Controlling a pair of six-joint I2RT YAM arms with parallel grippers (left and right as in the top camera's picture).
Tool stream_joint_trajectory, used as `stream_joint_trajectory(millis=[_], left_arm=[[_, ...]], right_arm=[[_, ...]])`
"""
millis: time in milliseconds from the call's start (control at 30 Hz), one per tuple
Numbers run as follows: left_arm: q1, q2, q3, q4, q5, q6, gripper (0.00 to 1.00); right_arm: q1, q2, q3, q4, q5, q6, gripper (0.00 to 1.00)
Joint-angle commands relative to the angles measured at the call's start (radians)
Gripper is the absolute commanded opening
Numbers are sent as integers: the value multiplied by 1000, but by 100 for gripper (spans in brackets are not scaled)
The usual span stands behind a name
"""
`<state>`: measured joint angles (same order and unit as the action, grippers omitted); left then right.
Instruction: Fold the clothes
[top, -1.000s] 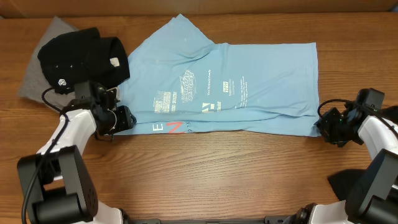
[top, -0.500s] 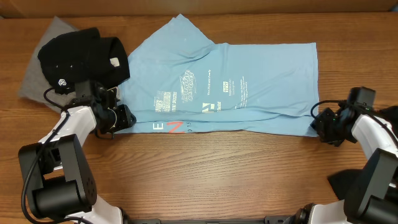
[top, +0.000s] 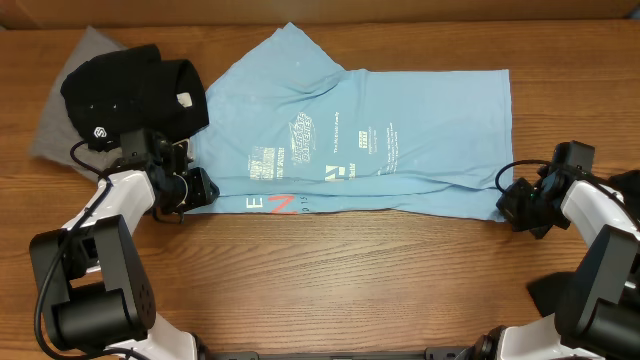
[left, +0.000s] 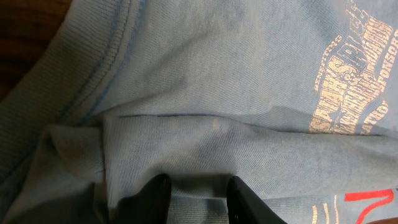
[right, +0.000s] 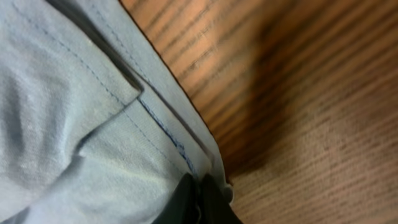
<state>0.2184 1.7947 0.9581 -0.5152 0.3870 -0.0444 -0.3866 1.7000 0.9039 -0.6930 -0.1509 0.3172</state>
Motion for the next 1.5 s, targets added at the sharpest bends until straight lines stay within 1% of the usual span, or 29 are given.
stream_joint_trajectory(millis=[0, 100, 200, 267, 333, 400, 500, 533, 567, 600, 633, 667, 733, 800, 900, 967, 1000, 1067, 1133, 1200, 1267, 1400, 1467], left_arm=[[-3, 96, -46, 3, -55, 15, 34], [0, 96, -46, 3, -57, 15, 33], [11, 96, -45, 0, -55, 14, 32], [25, 96, -45, -5, -53, 8, 31], [35, 96, -45, -8, -53, 3, 31], [42, 96, -45, -9, -54, 3, 31], [50, 96, -45, -12, -53, 3, 31], [53, 96, -45, -15, -53, 3, 31], [55, 96, -45, -19, -53, 3, 31], [56, 96, -45, -24, -52, 3, 33], [58, 96, -44, -30, -45, 3, 36], [57, 96, -43, -34, -42, 4, 40], [57, 96, -39, -49, -32, 5, 44], [57, 96, -33, -58, -16, 8, 47], [57, 96, -23, -67, 15, 13, 47], [57, 95, -15, -75, 50, 17, 47], [57, 95, -7, -83, 79, 26, 47], [56, 95, 10, -105, 132, 59, 45], [56, 94, 29, -134, 176, 92, 44], [56, 94, 63, -196, 211, 156, 41], [56, 92, 94, -251, 214, 187, 39], [56, 77, 168, -369, 217, 246, 38], [56, 60, 200, -407, 216, 262, 38]], right_arm=[[-19, -23, 26, -44, -3, -3, 4], [-43, -53, 72, -113, 10, 2, 4], [-66, -79, 135, -245, 135, 85, 4], [-73, -86, 174, -336, 251, 137, 4], [-73, -86, 182, -354, 274, 137, 4], [-73, -86, 182, -357, 252, 137, 5], [-73, -86, 181, -358, 254, 136, 15], [-73, -86, 181, -358, 256, 136, 21], [-74, -86, 180, -356, 254, 137, 31], [-75, -86, 180, -352, 249, 136, 40], [-75, -86, 180, -349, 235, 136, 44], [-75, -86, 180, -346, 222, 136, 46], [-75, -86, 180, -326, 168, 126, 47], [-75, -86, 180, -283, 69, 52, 47], [-67, -86, 180, -200, -145, -91, 49], [-48, -86, 180, -159, -263, -153, 49], [-34, -86, 180, -141, -269, -158, 50], [-8, -86, 180, -108, -207, -150, 52], [10, -84, 180, -62, -113, -95, 54], [14, -75, 180, -8, -89, -84, 54], [14, -61, 180, 24, -80, -77, 54], [13, -14, 180, 74, -23, -77, 54], [14, 22, 180, 95, -43, -78, 53]])
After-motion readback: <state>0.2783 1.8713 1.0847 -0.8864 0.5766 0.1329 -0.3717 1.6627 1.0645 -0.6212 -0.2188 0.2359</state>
